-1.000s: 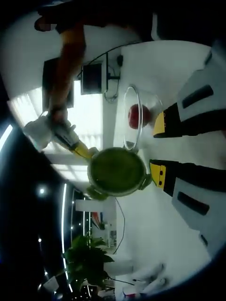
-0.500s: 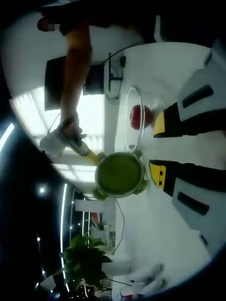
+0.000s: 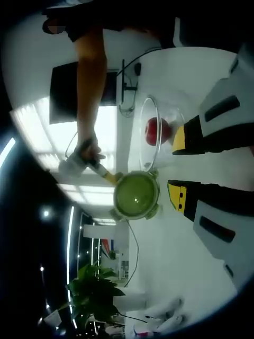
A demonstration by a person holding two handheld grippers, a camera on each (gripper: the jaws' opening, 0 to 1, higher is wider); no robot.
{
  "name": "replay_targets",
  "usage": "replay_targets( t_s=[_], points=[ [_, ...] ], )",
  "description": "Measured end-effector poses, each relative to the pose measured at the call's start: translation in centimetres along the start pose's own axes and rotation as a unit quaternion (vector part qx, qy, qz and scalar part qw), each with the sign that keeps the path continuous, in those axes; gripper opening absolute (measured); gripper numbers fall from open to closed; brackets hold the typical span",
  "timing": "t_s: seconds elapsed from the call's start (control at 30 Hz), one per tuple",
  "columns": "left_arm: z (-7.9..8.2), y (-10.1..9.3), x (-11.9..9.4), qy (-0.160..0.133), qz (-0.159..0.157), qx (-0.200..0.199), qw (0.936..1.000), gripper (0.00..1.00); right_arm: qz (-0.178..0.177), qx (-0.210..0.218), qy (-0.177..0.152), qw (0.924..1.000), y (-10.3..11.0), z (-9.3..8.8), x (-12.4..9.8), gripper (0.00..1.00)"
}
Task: Open container latches remove lid place lid upside down on tabletop take tomato from container place on tabletop
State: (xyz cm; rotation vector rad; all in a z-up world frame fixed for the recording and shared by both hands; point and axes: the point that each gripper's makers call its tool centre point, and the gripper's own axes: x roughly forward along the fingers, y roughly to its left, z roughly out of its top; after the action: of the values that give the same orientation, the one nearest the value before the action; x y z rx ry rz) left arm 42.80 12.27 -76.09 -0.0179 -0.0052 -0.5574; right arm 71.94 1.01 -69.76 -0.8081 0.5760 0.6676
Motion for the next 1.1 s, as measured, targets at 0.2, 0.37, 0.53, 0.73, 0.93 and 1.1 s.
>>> replay_targets(
  t_s=[0.2,0.37,0.53,0.73,0.93,1.1],
  points=[
    [0.1,-0.1,0.0,-0.001,-0.001,0.0,1.0,0.21,-0.01,0.008,0.009,0.9999,-0.7,-0.8,1.2,0.0],
    [0.0,-0.1,0.0,0.0,-0.001,0.0,1.0,0.21,-0.026,0.019,0.013,0.9994,-1.4,-1.7,1.9,0.0],
    [-0.1,-0.1,0.0,0.002,0.0,0.004,1.0,0.21,-0.036,0.024,0.027,0.9987,-2.0,-2.7,3.3,0.0],
    [-0.1,0.0,0.1,0.002,0.001,0.001,1.0,0.21,-0.039,0.037,0.038,0.9978,-2.2,-4.1,4.7,0.0],
    [0.0,-0.1,0.1,0.002,0.0,-0.001,1.0,0.21,-0.043,0.039,0.047,0.9972,-2.3,-5.0,5.5,0.0],
    [-0.1,0.0,0.1,0.002,0.001,0.0,1.0,0.21,-0.044,0.05,0.054,0.9963,-2.1,-6.1,6.4,0.0]
  ],
)
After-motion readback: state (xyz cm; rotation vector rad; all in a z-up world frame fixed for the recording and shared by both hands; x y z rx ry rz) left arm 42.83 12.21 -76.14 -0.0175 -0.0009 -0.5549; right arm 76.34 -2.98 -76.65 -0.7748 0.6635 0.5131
